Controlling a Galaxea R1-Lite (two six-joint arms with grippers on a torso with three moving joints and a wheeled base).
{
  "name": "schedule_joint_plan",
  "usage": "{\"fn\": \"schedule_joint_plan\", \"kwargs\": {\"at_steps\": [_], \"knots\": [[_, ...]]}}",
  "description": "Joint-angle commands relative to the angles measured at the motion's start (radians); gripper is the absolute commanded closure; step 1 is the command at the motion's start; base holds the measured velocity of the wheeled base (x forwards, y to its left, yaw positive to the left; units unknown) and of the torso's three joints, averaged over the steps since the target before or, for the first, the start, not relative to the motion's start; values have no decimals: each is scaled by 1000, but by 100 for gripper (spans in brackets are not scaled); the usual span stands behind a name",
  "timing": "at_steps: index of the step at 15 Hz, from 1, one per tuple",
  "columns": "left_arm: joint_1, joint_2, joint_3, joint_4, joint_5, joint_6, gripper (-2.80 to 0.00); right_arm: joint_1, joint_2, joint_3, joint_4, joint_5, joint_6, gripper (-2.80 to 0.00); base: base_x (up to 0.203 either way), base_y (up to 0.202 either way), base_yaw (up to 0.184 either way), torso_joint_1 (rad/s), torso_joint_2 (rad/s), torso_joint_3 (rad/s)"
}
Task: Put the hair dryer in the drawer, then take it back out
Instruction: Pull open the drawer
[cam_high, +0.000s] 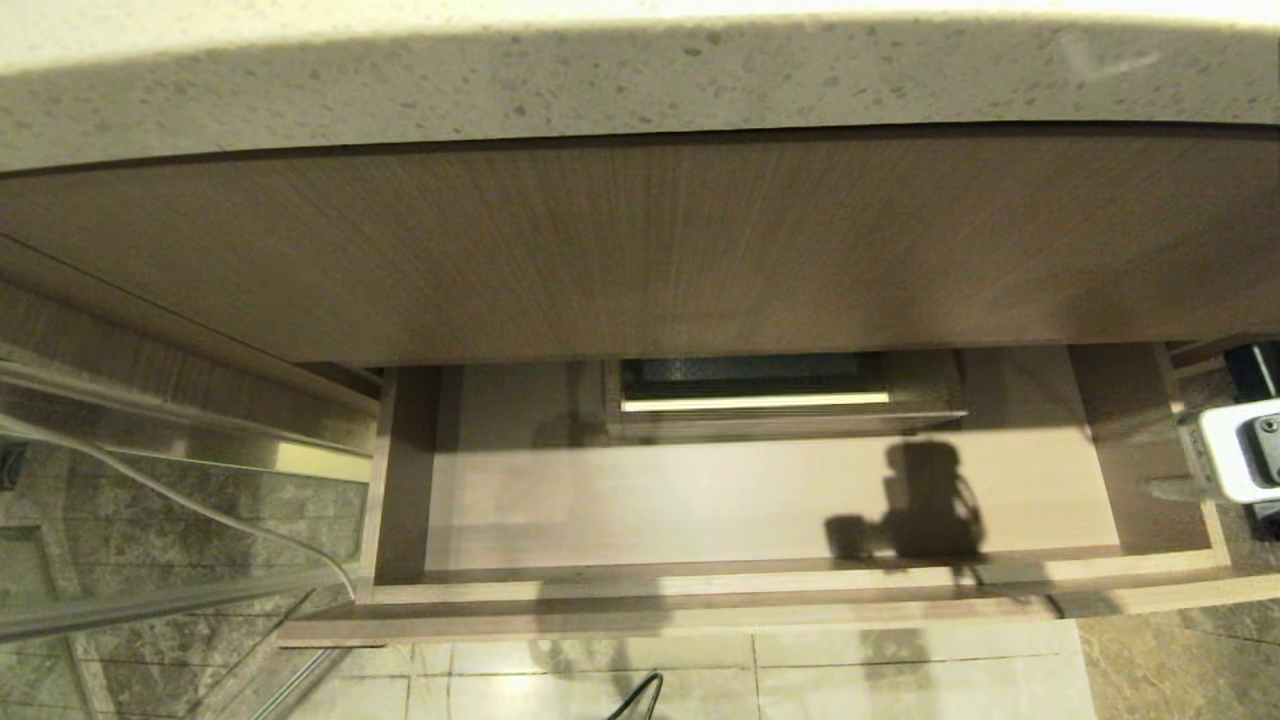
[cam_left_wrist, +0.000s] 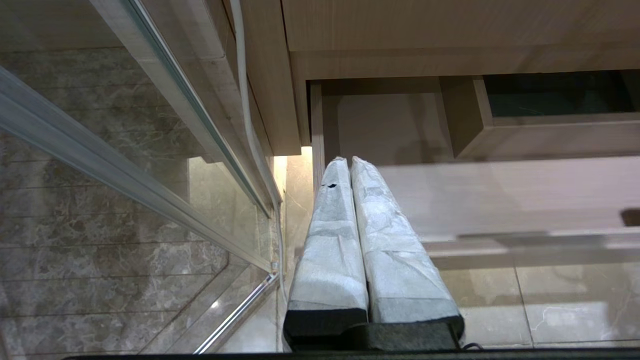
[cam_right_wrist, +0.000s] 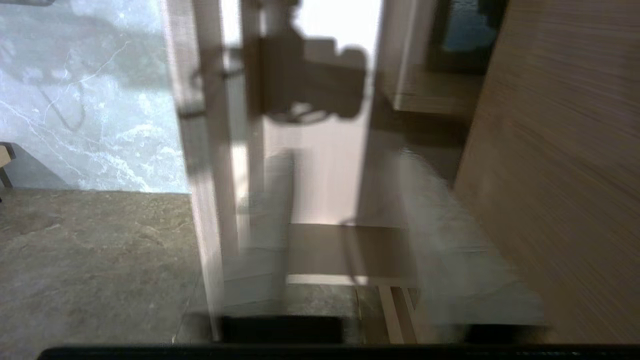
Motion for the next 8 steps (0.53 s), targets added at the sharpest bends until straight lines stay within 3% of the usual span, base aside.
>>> {"fn": "schedule_joint_plan", "kwargs": {"at_steps": [1,8], "knots": [[0,0,40,-2,0,-1,0,6,-48,-30,65,7,-9,0,0,0,0,0,0,0],[0,0,40,-2,0,-1,0,7,-287,-235,532,88,-1,0,0,0,0,0,0,0]]}}
